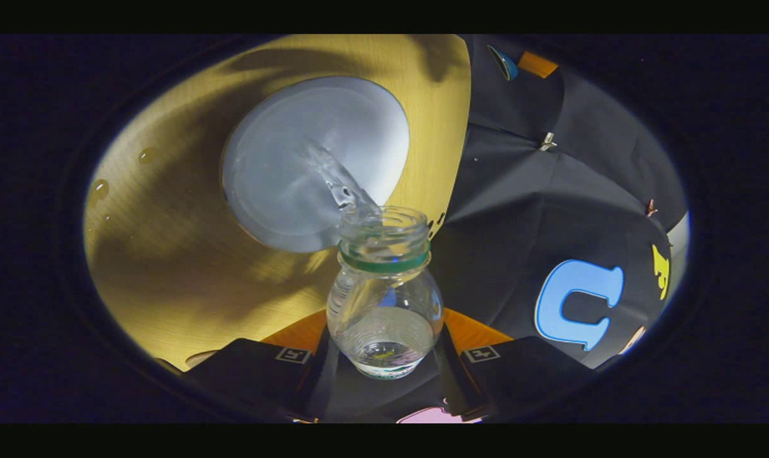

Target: Open the teacup lid with one hand, grasp the water bottle and pour water into the teacup with the other hand; after pouring, place the water bottle on the coaster and then close the teacup lid.

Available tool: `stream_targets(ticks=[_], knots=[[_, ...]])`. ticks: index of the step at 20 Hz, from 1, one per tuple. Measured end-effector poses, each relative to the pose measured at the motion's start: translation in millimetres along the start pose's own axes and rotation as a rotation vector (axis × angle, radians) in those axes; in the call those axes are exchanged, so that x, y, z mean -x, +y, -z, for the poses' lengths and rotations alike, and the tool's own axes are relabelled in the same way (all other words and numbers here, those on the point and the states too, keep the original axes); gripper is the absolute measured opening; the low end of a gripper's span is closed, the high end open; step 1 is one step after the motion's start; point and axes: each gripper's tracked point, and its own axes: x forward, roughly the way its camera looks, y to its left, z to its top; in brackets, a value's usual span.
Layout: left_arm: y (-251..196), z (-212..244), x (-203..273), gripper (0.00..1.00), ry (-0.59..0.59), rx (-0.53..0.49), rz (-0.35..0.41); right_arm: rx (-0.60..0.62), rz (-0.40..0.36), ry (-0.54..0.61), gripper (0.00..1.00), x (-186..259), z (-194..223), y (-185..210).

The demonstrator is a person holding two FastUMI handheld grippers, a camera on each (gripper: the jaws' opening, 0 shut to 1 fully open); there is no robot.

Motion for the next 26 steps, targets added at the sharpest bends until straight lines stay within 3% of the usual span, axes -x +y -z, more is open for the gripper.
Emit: stream_targets(ticks=[26], knots=[[-1.4, -8.1, 13.8, 0.24, -0.021, -0.012, -0.025, 0.183, 0.003, -0.025, 0.71, -5.6, -2.4, -19.4]])
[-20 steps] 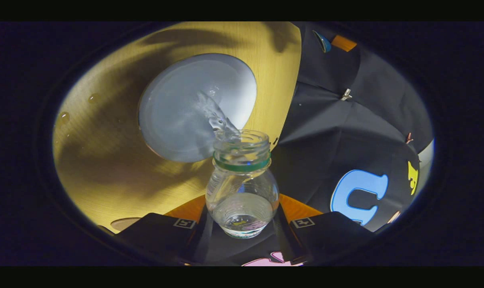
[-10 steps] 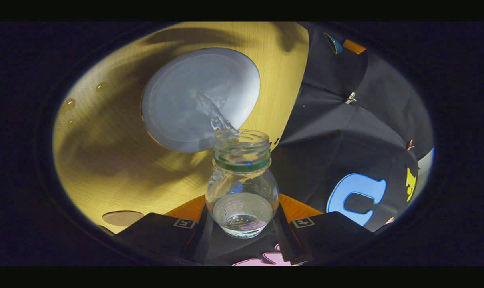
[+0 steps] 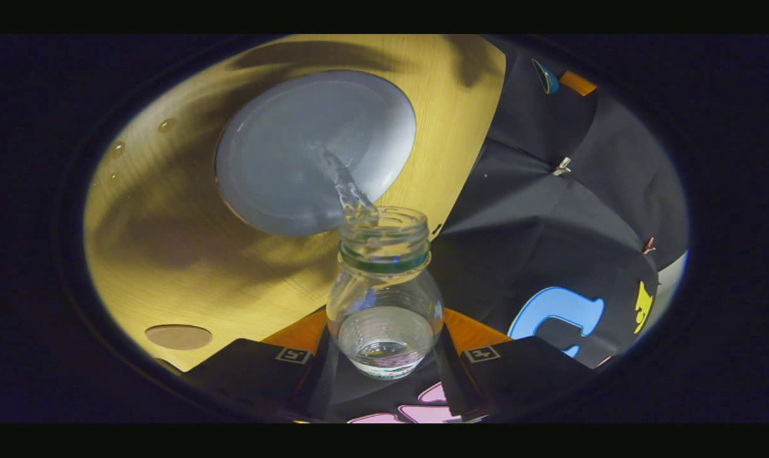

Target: Open the teacup lid with one hand, grasp the water bottle and pour water into the teacup with the other hand; after pouring, place the water bottle on the coaster and then close the teacup lid.

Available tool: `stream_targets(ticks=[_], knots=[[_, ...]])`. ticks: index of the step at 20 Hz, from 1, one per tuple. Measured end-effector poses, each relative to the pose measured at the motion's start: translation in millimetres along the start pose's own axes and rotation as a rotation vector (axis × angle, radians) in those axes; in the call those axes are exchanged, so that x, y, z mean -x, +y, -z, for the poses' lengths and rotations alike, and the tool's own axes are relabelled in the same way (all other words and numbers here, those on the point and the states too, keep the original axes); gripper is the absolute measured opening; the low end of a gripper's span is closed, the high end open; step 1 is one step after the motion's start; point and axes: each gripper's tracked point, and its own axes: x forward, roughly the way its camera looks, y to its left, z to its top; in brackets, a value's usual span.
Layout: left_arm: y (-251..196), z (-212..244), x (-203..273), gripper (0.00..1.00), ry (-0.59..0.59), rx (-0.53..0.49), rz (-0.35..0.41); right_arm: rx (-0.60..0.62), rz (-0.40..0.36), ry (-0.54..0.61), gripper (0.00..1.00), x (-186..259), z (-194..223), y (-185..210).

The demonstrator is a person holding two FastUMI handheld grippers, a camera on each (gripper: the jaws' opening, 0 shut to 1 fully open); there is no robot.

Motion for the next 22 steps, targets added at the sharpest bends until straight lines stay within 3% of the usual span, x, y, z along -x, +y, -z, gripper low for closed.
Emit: stream_targets(ticks=[12, 14, 22], knots=[[-5.3, -1.2, -2.9, 0.24, 0.003, -0.013, 0.009, 0.069, -0.012, -0.04, 0.71, 2.2, -8.9, -1.7], [-5.8, -2.4, -1.8, 0.21, 0.003, 0.003, 0.009, 0.067, -0.012, -0.043, 0.71, 0.4, -11.7, -0.9], [-8.6, -5.2, 4.1, 0.24, 0.006, -0.03, 0.003, 0.036, -0.043, -0.03, 0.71, -3.5, -2.7, -2.1]])
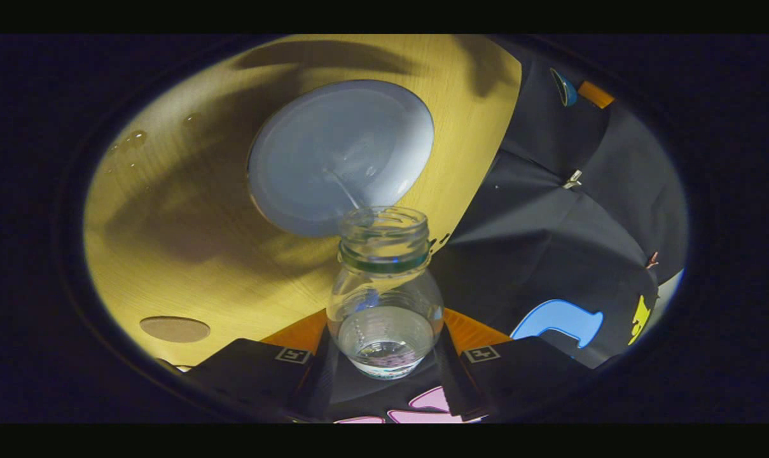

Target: Open the teacup lid with one hand, grasp the water bottle and pour water into the teacup with the other hand; after pouring, place the water bottle on the coaster and then close the teacup lid.

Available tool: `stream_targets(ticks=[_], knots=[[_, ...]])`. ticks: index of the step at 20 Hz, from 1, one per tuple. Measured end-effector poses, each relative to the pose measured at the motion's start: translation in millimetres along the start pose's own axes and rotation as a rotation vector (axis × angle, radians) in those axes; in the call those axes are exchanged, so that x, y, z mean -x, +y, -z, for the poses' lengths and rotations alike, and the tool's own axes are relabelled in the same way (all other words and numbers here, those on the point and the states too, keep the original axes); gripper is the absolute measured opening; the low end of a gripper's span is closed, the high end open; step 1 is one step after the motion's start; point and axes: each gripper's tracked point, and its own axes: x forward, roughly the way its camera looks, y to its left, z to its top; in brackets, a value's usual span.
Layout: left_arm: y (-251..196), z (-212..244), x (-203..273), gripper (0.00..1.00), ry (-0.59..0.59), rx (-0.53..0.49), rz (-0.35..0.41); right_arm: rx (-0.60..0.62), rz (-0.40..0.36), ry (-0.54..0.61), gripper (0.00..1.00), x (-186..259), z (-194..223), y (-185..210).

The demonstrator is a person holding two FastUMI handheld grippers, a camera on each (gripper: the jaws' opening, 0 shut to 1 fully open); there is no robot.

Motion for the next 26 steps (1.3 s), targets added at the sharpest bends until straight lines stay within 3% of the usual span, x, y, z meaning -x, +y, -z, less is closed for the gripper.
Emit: stream_targets(ticks=[5, 8, 11, 12, 14, 18, 19, 20, 21, 23, 26], knots=[[-2.8, -9.8, 0.4, 0.24, 0.005, -0.007, -0.007, -0.163, -0.007, 0.018, 0.72, 16.1, 10.4, -12.7], [-9.1, -23.1, -0.4, 0.24, -0.002, -0.02, -0.006, -0.35, -0.025, 0.029, 0.72, 25.6, 18.1, -19.0], [-19.2, -44.2, 0.1, 0.24, -0.019, -0.017, 0.001, -0.638, -0.062, 0.078, 0.72, 45.6, 37.2, -15.5], [-23.0, -49.9, 0.3, 0.2, -0.022, -0.011, 0.006, -0.75, -0.084, 0.102, 0.72, 51.8, 47.5, -13.1], [-31.9, -63.0, -0.7, 0.24, -0.031, -0.014, 0.008, -0.987, -0.125, 0.147, 0.72, 62.7, 70.4, -8.2], [-55.5, -89.2, -0.6, 0.24, -0.037, -0.02, 0.027, -1.464, -0.119, 0.219, 0.72, 65.4, 126.1, -0.4], [-62.5, -97.0, 0.4, 0.2, -0.041, -0.016, 0.033, -1.564, -0.111, 0.229, 0.72, 65.4, 135.1, 3.1], [-68.9, -103.2, 0.4, 0.24, -0.044, -0.015, 0.038, -1.663, -0.103, 0.225, 0.72, 65.5, 140.6, 6.0], [-76.2, -109.7, 2.7, 0.2, -0.049, -0.015, 0.043, -1.753, -0.093, 0.23, 0.72, 66.5, 147.4, 11.2], [-89.4, -117.8, 1.3, 0.24, -0.056, -0.016, 0.049, -1.909, -0.067, 0.204, 0.72, 65.8, 155.0, 16.4], [-107.5, -123.7, -2.1, 0.2, -0.066, 0.01, 0.054, -2.06, -0.023, 0.165, 0.72, 55.0, 156.6, 33.1]])
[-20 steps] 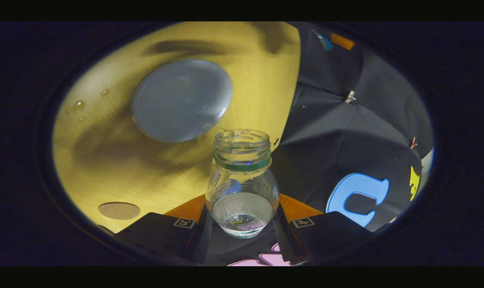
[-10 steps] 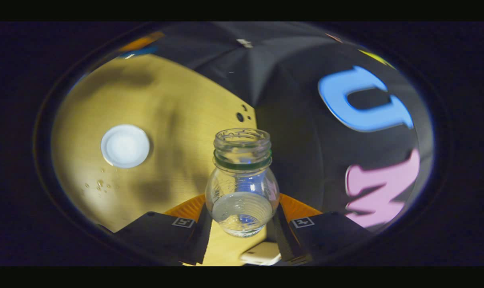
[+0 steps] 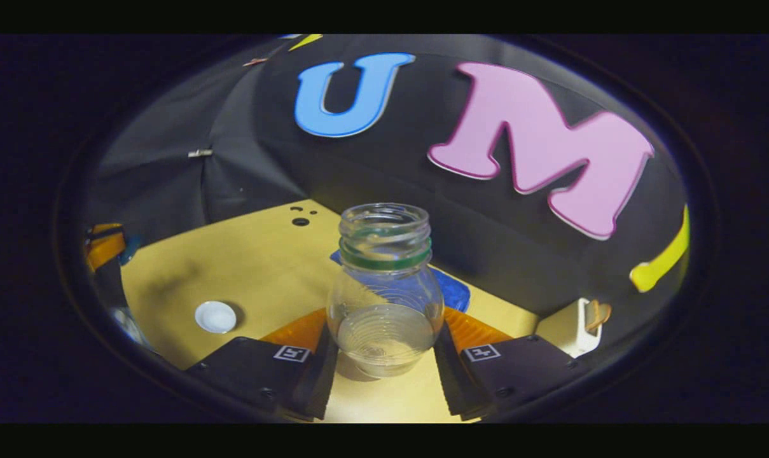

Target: Open the teacup lid with one hand, grasp the water bottle and pour water into the teacup with the other hand; after pouring, place the water bottle on the coaster and then close the teacup lid.

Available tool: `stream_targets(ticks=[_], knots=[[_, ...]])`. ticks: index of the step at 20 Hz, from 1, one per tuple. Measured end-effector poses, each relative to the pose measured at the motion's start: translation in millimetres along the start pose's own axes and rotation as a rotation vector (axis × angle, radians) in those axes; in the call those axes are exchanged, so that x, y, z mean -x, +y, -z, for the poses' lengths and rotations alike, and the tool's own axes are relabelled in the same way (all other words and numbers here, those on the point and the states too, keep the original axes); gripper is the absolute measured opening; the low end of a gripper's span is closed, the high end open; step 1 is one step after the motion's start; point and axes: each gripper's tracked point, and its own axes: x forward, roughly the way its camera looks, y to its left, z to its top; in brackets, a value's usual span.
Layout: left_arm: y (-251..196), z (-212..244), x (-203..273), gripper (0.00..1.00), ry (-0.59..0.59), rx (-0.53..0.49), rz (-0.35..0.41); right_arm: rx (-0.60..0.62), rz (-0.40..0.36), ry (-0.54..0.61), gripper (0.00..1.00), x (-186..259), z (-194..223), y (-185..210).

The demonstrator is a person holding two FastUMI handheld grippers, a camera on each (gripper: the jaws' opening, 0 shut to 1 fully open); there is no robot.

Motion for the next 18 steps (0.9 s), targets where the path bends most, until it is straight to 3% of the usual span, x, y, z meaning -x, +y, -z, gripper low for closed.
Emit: stream_targets(ticks=[4, 12, 18], knots=[[-16.8, 7.2, -12.1, 0.24, -0.001, 0.041, -0.018, -0.188, -0.012, -0.058, 0.72, -10.0, 27.2, -3.0], [-40.0, 34.8, -32.4, 0.24, -0.01, 0.046, -0.057, -0.19, -0.025, -0.097, 0.73, -36.6, 84.5, 2.3], [-43.1, 57.3, -34.0, 0.25, 0.014, 0.063, -0.079, -0.209, -0.034, -0.115, 0.74, -43.0, 97.4, 1.1]])
